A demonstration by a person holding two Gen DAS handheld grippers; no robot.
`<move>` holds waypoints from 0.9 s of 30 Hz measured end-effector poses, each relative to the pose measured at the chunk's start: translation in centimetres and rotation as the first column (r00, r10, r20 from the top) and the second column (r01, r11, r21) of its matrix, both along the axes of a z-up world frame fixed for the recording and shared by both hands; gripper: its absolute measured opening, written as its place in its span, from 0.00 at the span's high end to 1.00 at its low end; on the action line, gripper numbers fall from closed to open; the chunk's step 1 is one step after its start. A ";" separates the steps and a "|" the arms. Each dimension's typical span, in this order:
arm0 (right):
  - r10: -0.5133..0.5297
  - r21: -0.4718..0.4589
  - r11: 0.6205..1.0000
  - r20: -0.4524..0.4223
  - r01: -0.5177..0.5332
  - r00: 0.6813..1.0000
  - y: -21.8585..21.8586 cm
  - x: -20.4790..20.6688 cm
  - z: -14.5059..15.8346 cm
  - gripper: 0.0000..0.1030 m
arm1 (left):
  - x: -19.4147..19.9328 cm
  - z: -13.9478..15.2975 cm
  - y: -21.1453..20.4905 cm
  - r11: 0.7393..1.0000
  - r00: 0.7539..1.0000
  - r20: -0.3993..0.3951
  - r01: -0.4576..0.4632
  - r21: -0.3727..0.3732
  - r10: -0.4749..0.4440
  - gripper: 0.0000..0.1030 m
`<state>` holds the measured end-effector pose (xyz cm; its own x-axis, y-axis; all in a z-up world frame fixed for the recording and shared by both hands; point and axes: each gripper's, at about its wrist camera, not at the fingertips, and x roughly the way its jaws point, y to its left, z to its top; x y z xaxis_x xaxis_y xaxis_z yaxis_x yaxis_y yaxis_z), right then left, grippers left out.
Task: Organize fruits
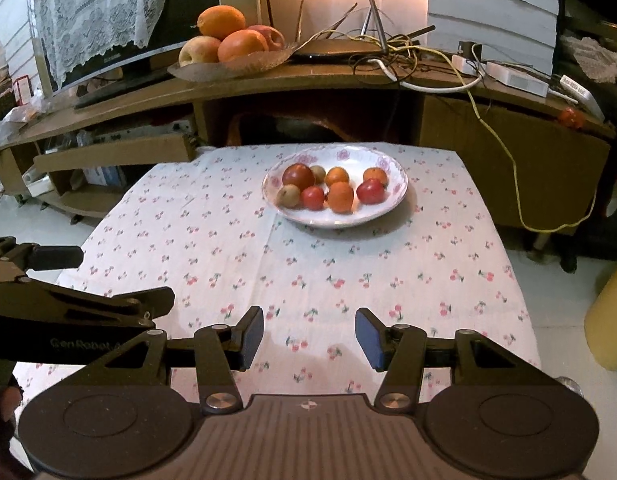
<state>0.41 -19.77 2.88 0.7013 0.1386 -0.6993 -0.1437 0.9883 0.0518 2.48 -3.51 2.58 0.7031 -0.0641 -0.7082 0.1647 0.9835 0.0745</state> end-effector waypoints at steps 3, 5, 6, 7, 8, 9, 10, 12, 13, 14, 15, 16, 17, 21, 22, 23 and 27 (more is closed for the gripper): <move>0.001 0.003 1.000 -0.008 -0.001 1.000 0.2 -0.7 -0.1 0.48 | -0.8 0.0 0.1 1.000 1.000 -0.007 0.004 -0.005 -0.004 0.00; 0.001 0.008 1.000 -0.009 -0.001 1.000 0.3 -1.2 0.0 0.49 | -1.3 0.0 0.0 1.000 1.000 -0.004 0.009 -0.002 -0.009 0.00; 0.001 0.009 1.000 -0.009 -0.001 1.000 0.3 -1.4 0.0 0.49 | -1.5 0.0 0.0 1.000 1.000 -0.003 0.007 0.001 -0.007 0.00; 0.001 0.008 1.000 -0.009 -0.001 1.000 0.4 -1.6 0.0 0.48 | -1.7 0.0 -0.1 1.000 1.000 -0.003 0.006 0.004 -0.006 0.00; 0.000 0.007 1.000 -0.009 0.000 1.000 0.4 -1.9 0.0 0.48 | -2.0 0.0 0.0 1.000 1.000 -0.004 0.005 0.004 -0.005 0.00; 0.000 0.008 1.000 -0.011 0.000 1.000 0.4 -2.1 0.0 0.48 | -2.2 0.0 0.0 1.000 1.000 -0.005 0.005 0.003 -0.005 0.00; -0.001 0.010 1.000 -0.013 0.001 1.000 0.4 -2.2 0.0 0.48 | -2.4 0.0 0.1 1.000 1.000 -0.007 0.004 0.001 -0.004 0.00; 0.000 0.012 1.000 -0.018 0.000 1.000 0.5 -2.6 0.0 0.48 | -2.8 -0.1 0.2 1.000 1.000 -0.013 0.002 -0.002 -0.002 0.00; 0.001 0.010 1.000 -0.021 -0.001 1.000 0.6 -2.8 -0.1 0.48 | -3.0 -0.2 0.3 1.000 1.000 -0.015 0.002 -0.003 -0.002 0.00; 0.002 0.008 1.000 -0.023 -0.002 1.000 0.6 -3.0 -0.1 0.48 | -3.1 -0.2 0.3 1.000 1.000 -0.017 0.003 -0.003 -0.003 0.00; 0.004 0.007 1.000 -0.025 -0.004 1.000 0.7 -3.1 -0.2 0.48 | -3.3 -0.3 0.3 1.000 1.000 -0.018 0.002 -0.001 -0.002 0.00; 0.006 0.005 1.000 -0.027 -0.006 1.000 0.8 -3.3 -0.2 0.48 | -3.5 -0.4 0.4 1.000 1.000 -0.020 0.002 0.001 -0.002 0.00; 0.007 0.003 1.000 -0.030 -0.007 1.000 0.8 -3.4 -0.3 0.48 | -3.6 -0.4 0.4 1.000 1.000 -0.022 0.001 0.002 -0.001 0.00; 0.008 -0.001 1.000 -0.037 -0.008 0.999 1.0 -3.9 -0.4 0.48 | -4.1 -0.6 0.5 1.000 1.000 -0.028 0.001 0.004 -0.001 0.00; 0.008 -0.001 1.000 -0.039 -0.008 0.999 1.0 -4.0 -0.4 0.48 | -4.2 -0.6 0.5 1.000 1.000 -0.029 0.002 0.004 -0.002 0.00; 0.007 0.000 1.000 -0.040 -0.007 0.999 1.0 -4.1 -0.4 0.48 | -4.3 -0.6 0.5 1.000 1.000 -0.029 0.002 0.005 -0.002 0.00; 0.007 -0.001 1.000 -0.044 -0.007 0.999 1.0 -4.5 -0.5 0.48 | -4.7 -0.7 0.5 1.000 0.999 -0.035 0.002 0.006 -0.002 0.00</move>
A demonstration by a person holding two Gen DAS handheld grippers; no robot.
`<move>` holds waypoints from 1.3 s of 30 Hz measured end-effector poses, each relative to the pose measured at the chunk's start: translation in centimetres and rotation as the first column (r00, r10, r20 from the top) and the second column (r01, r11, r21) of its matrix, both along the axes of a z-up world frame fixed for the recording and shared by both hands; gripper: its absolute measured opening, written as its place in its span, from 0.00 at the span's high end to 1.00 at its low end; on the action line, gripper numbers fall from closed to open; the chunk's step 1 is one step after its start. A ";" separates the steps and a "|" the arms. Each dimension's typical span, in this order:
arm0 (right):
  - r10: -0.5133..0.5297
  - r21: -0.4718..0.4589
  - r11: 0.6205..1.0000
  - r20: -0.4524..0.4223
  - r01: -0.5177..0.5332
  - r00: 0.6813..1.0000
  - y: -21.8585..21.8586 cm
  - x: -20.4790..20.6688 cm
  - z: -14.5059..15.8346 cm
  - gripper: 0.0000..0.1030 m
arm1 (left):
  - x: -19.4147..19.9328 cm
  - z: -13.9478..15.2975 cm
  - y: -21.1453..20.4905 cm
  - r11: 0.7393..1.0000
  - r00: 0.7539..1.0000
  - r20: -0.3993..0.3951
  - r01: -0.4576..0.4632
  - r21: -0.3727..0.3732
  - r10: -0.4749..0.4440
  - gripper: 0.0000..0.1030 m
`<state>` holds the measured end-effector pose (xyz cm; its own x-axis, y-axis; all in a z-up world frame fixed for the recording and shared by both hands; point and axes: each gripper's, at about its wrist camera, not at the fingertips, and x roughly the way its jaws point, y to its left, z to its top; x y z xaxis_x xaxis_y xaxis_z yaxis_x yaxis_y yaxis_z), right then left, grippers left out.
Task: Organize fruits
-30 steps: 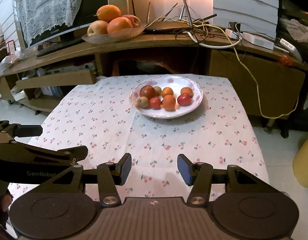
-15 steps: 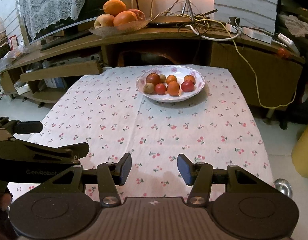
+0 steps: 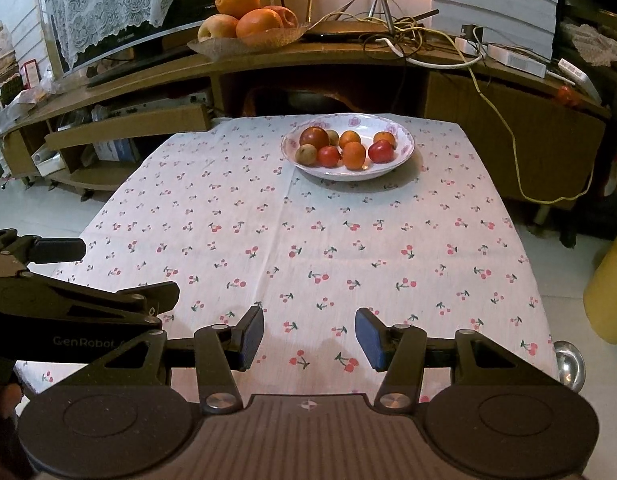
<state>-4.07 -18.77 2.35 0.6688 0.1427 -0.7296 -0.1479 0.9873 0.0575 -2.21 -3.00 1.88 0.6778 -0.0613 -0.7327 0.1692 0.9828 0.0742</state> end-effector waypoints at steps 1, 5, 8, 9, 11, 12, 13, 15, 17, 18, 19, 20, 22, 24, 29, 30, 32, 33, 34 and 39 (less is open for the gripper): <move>0.000 -0.001 1.000 -0.002 0.000 1.000 0.0 -0.1 0.0 0.48 | -0.1 0.0 0.0 1.000 1.000 -0.003 -0.001 -0.001 0.001 0.00; 0.001 -0.001 1.000 -0.006 -0.001 1.000 0.1 -0.4 -0.1 0.48 | -0.4 -0.2 0.0 1.000 1.000 -0.009 -0.001 -0.003 0.001 0.00; 0.001 -0.001 1.000 -0.009 -0.001 1.000 0.1 -0.7 -0.1 0.48 | -0.6 -0.2 -0.1 1.000 1.000 -0.011 0.000 0.001 0.000 0.00; 0.003 -0.002 1.000 -0.011 -0.003 1.000 0.1 -0.8 -0.1 0.48 | -0.7 -0.3 -0.1 1.000 1.000 -0.013 0.000 0.001 0.000 0.00; 0.002 -0.003 1.000 -0.013 -0.002 1.000 0.2 -0.9 -0.2 0.48 | -0.8 -0.3 -0.1 1.000 1.000 -0.016 0.000 0.001 0.000 0.00; 0.002 -0.003 1.000 -0.014 -0.002 1.000 0.2 -1.0 -0.2 0.48 | -0.9 -0.3 -0.1 1.000 1.000 -0.017 0.001 0.001 -0.001 0.00; 0.001 -0.003 1.000 -0.015 -0.001 1.000 0.2 -1.1 -0.2 0.48 | -0.9 -0.3 -0.1 1.000 1.000 -0.018 0.002 0.000 -0.002 0.00; 0.000 -0.003 1.000 -0.016 0.000 1.000 0.2 -1.2 -0.2 0.48 | -1.1 -0.4 -0.1 1.000 1.000 -0.017 0.003 0.002 -0.003 0.00; -0.002 -0.003 1.000 -0.017 0.002 1.000 0.1 -1.4 -0.2 0.48 | -1.3 -0.3 -0.2 1.000 1.000 -0.017 0.005 0.003 -0.004 0.00; -0.002 -0.003 1.000 -0.018 0.002 1.000 0.1 -1.5 -0.2 0.48 | -1.3 -0.3 -0.2 1.000 1.000 -0.017 0.005 0.004 -0.005 0.00; -0.004 -0.003 1.000 -0.019 0.003 1.000 0.1 -1.5 -0.2 0.48 | -1.4 -0.3 -0.2 1.000 1.000 -0.017 0.006 0.004 -0.006 0.00; -0.004 -0.003 1.000 -0.019 0.004 1.000 0.1 -1.6 -0.2 0.48 | -1.4 -0.3 -0.3 1.000 1.000 -0.017 0.006 0.003 -0.006 0.00; -0.005 -0.003 1.000 -0.019 0.005 1.000 0.1 -1.7 -0.2 0.48 | -1.4 -0.3 -0.3 1.000 1.000 -0.017 0.006 0.004 -0.006 0.00; -0.005 -0.001 1.000 -0.019 0.005 1.000 0.1 -1.8 -0.2 0.48 | -1.4 -0.3 -0.3 1.000 1.000 -0.017 0.006 0.004 -0.005 0.00; -0.007 0.001 1.000 -0.019 0.007 1.000 0.0 -2.0 -0.2 0.49 | -1.8 -0.2 -0.6 1.000 1.000 -0.014 0.007 0.007 -0.007 0.00; -0.006 0.001 1.000 -0.019 0.006 1.000 0.0 -2.0 -0.2 0.49 | -1.8 -0.2 -0.6 1.000 1.000 -0.013 0.006 0.007 -0.006 0.00; 0.001 0.003 1.000 -0.019 -0.001 1.000 0.1 -2.2 -0.2 0.48 | -1.9 -0.2 -0.6 1.000 1.000 -0.011 0.010 0.001 -0.010 0.00; 0.004 0.005 1.000 -0.019 -0.003 1.000 0.2 -2.3 -0.2 0.49 | -2.0 -0.2 -0.7 1.000 1.000 -0.008 0.010 0.006 -0.010 0.00; 0.002 -0.001 1.000 -0.017 -0.002 1.000 0.3 -2.4 -0.2 0.49 | -2.0 -0.1 -0.6 1.000 1.000 -0.007 0.011 0.008 -0.011 0.00; -0.008 0.008 1.000 -0.004 0.008 1.000 0.0 -2.5 0.2 0.48 | -2.0 0.2 -0.3 1.000 1.000 0.004 0.006 -0.007 -0.006 0.00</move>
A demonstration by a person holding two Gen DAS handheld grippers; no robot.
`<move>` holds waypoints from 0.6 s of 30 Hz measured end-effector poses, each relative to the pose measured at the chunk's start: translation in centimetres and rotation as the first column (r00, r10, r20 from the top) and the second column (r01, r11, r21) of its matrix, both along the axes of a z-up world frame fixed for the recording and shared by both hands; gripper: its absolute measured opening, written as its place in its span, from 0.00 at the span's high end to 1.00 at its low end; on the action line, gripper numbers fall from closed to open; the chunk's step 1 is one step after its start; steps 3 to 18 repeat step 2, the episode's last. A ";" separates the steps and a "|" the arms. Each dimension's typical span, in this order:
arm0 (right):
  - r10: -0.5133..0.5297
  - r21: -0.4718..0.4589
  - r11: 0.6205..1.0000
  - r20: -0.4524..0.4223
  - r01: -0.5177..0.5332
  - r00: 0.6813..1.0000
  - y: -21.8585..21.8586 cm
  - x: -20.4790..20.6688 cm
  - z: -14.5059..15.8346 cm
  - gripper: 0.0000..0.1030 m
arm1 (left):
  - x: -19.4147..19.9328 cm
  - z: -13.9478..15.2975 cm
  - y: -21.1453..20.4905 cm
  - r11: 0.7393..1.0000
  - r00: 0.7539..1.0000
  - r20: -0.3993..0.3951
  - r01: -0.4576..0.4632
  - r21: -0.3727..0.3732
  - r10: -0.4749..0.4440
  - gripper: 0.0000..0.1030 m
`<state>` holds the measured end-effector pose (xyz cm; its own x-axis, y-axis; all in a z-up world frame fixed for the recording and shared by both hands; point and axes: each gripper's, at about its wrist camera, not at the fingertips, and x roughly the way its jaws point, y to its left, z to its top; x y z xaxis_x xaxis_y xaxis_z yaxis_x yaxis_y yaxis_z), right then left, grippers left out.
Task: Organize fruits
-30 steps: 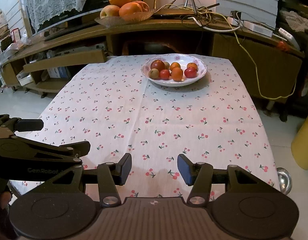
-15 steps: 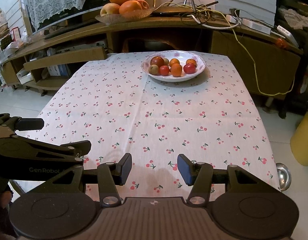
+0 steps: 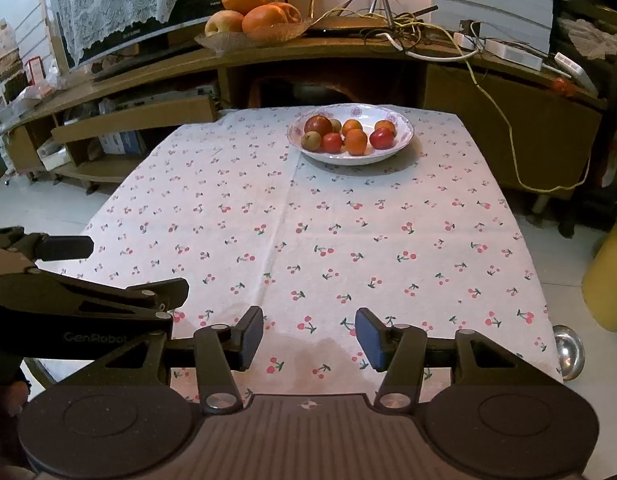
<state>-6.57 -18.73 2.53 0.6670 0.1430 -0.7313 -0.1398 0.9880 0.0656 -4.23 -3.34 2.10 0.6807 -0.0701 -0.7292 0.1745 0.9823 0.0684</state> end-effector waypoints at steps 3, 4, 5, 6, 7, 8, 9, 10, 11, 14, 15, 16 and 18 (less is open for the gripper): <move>-0.008 0.005 1.000 0.001 0.008 1.000 -0.1 0.0 0.0 0.48 | 0.0 -0.1 -0.1 1.000 1.000 -0.002 0.005 0.008 -0.005 0.00; -0.008 0.005 1.000 0.001 0.008 1.000 -0.1 0.0 0.0 0.48 | 0.0 -0.1 -0.1 1.000 1.000 -0.002 0.005 0.008 -0.005 0.00; -0.008 0.005 1.000 0.001 0.008 1.000 -0.1 0.0 0.0 0.48 | 0.0 -0.1 -0.1 1.000 1.000 -0.002 0.005 0.008 -0.005 0.00; -0.008 0.005 1.000 0.001 0.008 1.000 -0.1 0.0 0.0 0.48 | 0.0 -0.1 -0.1 1.000 1.000 -0.002 0.005 0.008 -0.005 0.00; -0.008 0.005 1.000 0.001 0.008 1.000 -0.1 0.0 0.0 0.48 | 0.0 -0.1 -0.1 1.000 1.000 -0.002 0.005 0.008 -0.005 0.00; -0.008 0.005 1.000 0.001 0.008 1.000 -0.1 0.0 0.0 0.48 | 0.0 -0.1 -0.1 1.000 1.000 -0.002 0.005 0.008 -0.005 0.00; -0.008 0.005 1.000 0.001 0.008 1.000 -0.1 0.0 0.0 0.48 | 0.0 -0.1 -0.1 1.000 1.000 -0.002 0.005 0.008 -0.005 0.00; -0.008 0.005 1.000 0.001 0.008 1.000 -0.1 0.0 0.0 0.48 | 0.0 -0.1 -0.1 1.000 1.000 -0.002 0.005 0.008 -0.005 0.00; -0.008 0.005 1.000 0.001 0.008 1.000 -0.1 0.0 0.0 0.48 | 0.0 -0.1 -0.1 1.000 1.000 -0.002 0.005 0.008 -0.005 0.00; -0.008 0.005 1.000 0.001 0.008 1.000 -0.1 0.0 0.0 0.48 | 0.0 -0.1 -0.1 1.000 1.000 -0.002 0.005 0.008 -0.005 0.00; -0.008 0.005 1.000 0.001 0.008 1.000 -0.1 0.0 0.0 0.48 | 0.0 -0.1 -0.1 1.000 1.000 -0.002 0.005 0.008 -0.005 0.00; -0.008 0.005 1.000 0.001 0.008 1.000 -0.1 0.0 0.0 0.48 | 0.0 -0.1 -0.1 1.000 1.000 -0.002 0.005 0.008 -0.005 0.00; -0.008 0.005 1.000 0.001 0.008 1.000 -0.1 0.0 0.0 0.48 | 0.0 -0.1 -0.1 1.000 1.000 -0.002 0.005 0.008 -0.005 0.00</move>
